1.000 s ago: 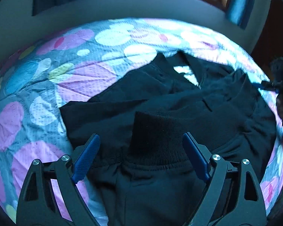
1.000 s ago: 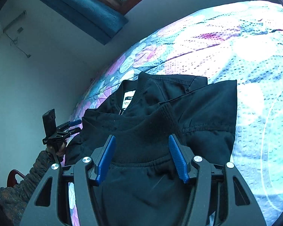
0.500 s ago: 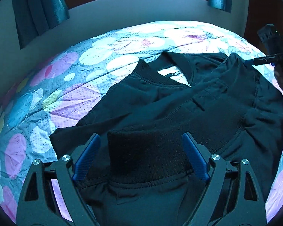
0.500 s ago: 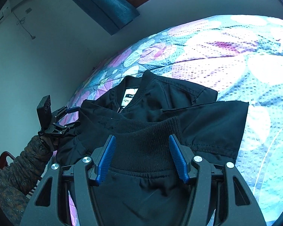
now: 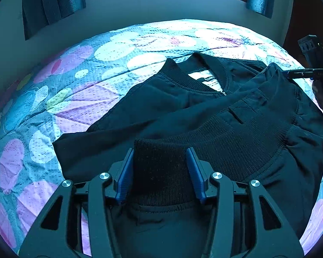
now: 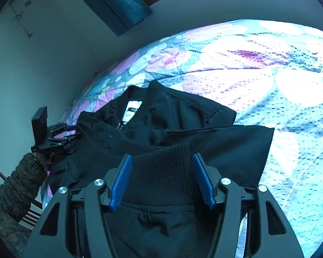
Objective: Fold small clothes
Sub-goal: 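Grasp the folded hem edge with both tools and fold it over again, release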
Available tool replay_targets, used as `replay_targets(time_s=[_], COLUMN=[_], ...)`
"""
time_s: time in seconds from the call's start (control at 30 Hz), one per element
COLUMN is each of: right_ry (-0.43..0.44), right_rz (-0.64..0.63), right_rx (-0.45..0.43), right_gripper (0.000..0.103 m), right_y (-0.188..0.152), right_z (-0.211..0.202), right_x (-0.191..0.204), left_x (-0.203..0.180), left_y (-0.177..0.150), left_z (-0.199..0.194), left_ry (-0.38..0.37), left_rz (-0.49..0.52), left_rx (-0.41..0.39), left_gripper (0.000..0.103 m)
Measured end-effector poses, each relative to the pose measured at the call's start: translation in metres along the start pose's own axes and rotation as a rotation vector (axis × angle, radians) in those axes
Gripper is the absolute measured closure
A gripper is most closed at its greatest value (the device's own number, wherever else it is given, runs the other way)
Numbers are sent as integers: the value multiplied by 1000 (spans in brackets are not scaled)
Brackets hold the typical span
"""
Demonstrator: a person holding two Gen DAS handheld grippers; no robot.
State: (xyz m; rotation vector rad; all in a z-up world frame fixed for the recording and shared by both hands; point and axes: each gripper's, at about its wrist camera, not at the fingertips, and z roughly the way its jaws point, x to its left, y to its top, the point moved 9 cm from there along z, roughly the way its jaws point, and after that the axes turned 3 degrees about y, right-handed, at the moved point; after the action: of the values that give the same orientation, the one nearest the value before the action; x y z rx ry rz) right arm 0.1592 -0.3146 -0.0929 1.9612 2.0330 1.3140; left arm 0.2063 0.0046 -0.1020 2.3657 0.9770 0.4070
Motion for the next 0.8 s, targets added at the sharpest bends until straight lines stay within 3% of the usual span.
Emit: replay_targets(time_s=[0.03,0.1,0.13,0.17,0.2,0.23,0.3,0.43,0.6,0.7,0.8], right_ry=[-11,-47,-82,-112,-130,-131,-134,-136,-148,-147,-177], right_rz=[-12,-45,-61,-68,-69,-65,-68,-73,-64,-25,35], right_rx=[10,15,17,22,19,10,-17,-91,-207,-239,-214], right_gripper=[47,67,74,87,91,92,94,94,94,94,94], right_y=[-2,-4,-5,-6,-6,-6,-4,8,53,88,112], right_z=[3,7,8,9,8,6,0,-16,-31,-21,7], right_x=[0,2,2,0,-1,-1,2,15,22,11,-16], left_x=[0,2,3,3,4,4,4,12,41,58,72], left_y=[0,-2,-2,-3,-5,-5,-5,10,53,82,94], left_z=[1,2,3,4,4,3,-1,-18,-30,-15,25], left_ry=[-6,-10,-6,5,13,18,29,68,115,148,159], left_rz=[-3,-11,-10,-4,3,7,6,-41,-99,-142,-203], left_rx=[1,11,15,20,24,24,10,-48,-115,-122,-70], left_gripper=[55,58,67,70,80,88,91,92,92,92,92])
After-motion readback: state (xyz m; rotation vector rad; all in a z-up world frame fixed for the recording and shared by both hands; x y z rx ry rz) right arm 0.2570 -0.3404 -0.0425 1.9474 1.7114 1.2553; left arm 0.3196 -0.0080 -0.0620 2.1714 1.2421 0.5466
